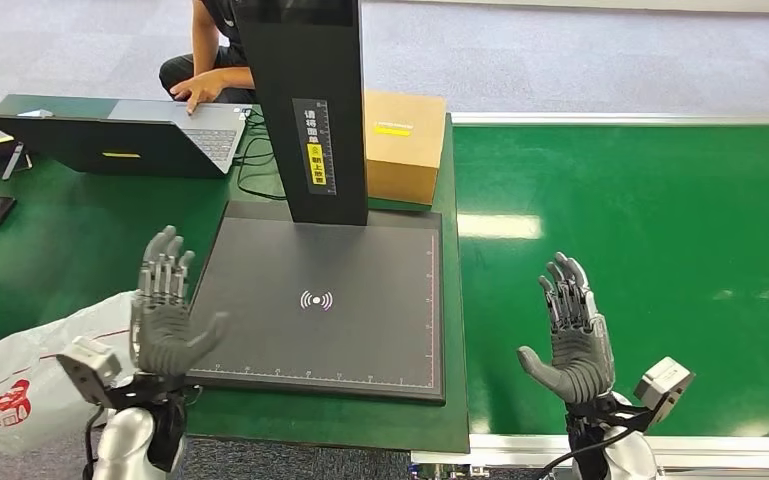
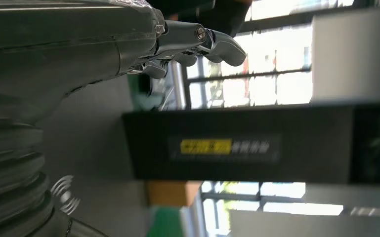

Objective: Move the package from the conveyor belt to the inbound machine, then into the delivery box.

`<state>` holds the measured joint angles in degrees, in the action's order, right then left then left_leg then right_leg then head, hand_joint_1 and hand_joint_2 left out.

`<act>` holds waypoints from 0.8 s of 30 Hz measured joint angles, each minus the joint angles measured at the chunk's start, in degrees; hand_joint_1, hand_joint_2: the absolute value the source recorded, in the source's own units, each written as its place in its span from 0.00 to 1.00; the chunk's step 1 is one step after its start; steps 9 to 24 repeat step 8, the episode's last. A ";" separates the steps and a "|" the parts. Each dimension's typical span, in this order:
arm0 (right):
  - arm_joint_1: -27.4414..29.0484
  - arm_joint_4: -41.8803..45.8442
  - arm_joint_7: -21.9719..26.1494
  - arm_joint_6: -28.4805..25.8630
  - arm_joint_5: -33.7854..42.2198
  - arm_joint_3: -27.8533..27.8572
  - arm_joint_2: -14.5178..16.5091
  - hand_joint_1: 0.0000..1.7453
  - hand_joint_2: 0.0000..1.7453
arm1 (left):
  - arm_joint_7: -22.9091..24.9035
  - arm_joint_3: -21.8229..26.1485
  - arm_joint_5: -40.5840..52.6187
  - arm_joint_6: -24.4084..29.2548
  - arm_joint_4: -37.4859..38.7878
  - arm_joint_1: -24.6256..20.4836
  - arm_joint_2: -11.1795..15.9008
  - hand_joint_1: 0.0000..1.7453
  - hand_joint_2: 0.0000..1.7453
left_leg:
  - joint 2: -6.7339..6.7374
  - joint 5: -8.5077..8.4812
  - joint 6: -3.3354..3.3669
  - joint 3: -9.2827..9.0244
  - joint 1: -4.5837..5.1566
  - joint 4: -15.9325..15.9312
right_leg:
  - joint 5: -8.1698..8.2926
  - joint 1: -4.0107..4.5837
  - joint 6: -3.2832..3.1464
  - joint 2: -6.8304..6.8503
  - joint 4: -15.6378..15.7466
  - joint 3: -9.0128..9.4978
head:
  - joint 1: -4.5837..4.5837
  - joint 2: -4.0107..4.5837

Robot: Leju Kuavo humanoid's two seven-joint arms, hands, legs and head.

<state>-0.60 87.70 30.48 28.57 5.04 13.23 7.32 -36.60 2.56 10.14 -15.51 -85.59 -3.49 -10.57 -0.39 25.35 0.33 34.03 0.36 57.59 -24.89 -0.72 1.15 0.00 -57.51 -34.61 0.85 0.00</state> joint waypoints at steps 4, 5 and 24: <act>-0.39 -0.99 0.38 0.48 -0.27 -0.26 -0.26 0.00 1.00 | 1.37 -1.91 1.27 -4.47 2.89 -0.37 0.07 0.00 1.00 | 0.00 0.00 0.00 0.01 -0.01 0.00 | -0.01 0.01 -0.02 0.00 0.00 -0.01 | 0.00 0.00; -0.46 -1.19 0.45 0.53 -0.31 -0.36 -0.36 0.00 1.00 | 1.66 -2.16 1.10 -5.36 3.48 -0.50 0.08 0.00 1.00 | 0.00 0.00 0.00 0.01 -0.01 0.00 | -0.01 0.01 -0.02 0.00 0.00 -0.01 | 0.00 0.00; -0.56 -1.67 0.56 0.76 -0.37 -0.62 -0.55 0.00 1.00 | 2.30 -2.49 0.41 -6.84 4.69 -0.69 0.08 0.00 1.00 | 0.00 0.00 0.00 0.01 -0.01 -0.01 | -0.01 0.01 -0.02 0.00 0.00 -0.01 | -0.01 0.00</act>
